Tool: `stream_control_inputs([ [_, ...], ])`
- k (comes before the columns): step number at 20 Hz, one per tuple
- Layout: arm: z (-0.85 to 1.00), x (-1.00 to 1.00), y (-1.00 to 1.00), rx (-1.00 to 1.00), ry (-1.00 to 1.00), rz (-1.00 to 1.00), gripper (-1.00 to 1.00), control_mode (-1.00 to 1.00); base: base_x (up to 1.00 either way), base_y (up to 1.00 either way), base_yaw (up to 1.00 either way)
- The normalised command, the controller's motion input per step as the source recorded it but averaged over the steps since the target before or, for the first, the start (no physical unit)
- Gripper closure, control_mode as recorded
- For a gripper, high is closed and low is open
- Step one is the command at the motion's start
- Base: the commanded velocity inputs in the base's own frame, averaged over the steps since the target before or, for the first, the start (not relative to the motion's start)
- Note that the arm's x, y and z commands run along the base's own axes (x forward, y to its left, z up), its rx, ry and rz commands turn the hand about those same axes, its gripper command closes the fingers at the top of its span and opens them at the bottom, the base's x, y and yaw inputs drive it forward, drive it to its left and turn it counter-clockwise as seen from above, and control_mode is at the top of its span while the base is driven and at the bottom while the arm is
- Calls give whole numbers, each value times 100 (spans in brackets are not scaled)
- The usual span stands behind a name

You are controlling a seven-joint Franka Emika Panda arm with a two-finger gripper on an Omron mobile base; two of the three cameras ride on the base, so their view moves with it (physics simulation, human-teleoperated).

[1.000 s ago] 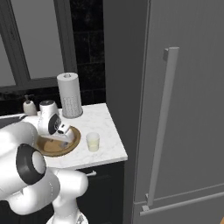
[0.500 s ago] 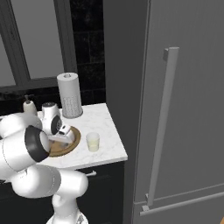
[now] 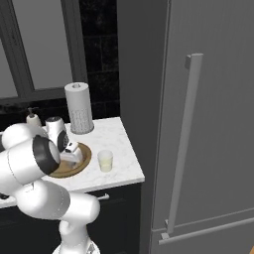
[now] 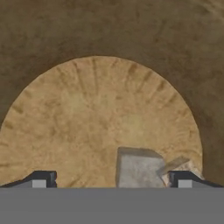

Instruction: Grab a lemon wedge from the fridge and one ice cube from the ice bowl, and put them in the glass of lemonade.

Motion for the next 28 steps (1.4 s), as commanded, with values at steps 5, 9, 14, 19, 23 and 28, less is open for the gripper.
stream_control_inputs([
  [5,-2,0,1,0,0,0,-100,-100,0,0,0],
  [9,-22,-1,0,0,0,0,-100,-100,0,0,0],
  [14,-34,-2,0,0,0,-1,-100,-100,0,0,0],
  [19,-30,0,0,0,0,-1,-100,-100,0,0,0],
  [23,-38,-6,0,0,0,-1,-100,-100,0,0,0],
  [28,-21,-11,0,0,0,-1,-100,-100,0,0,0],
])
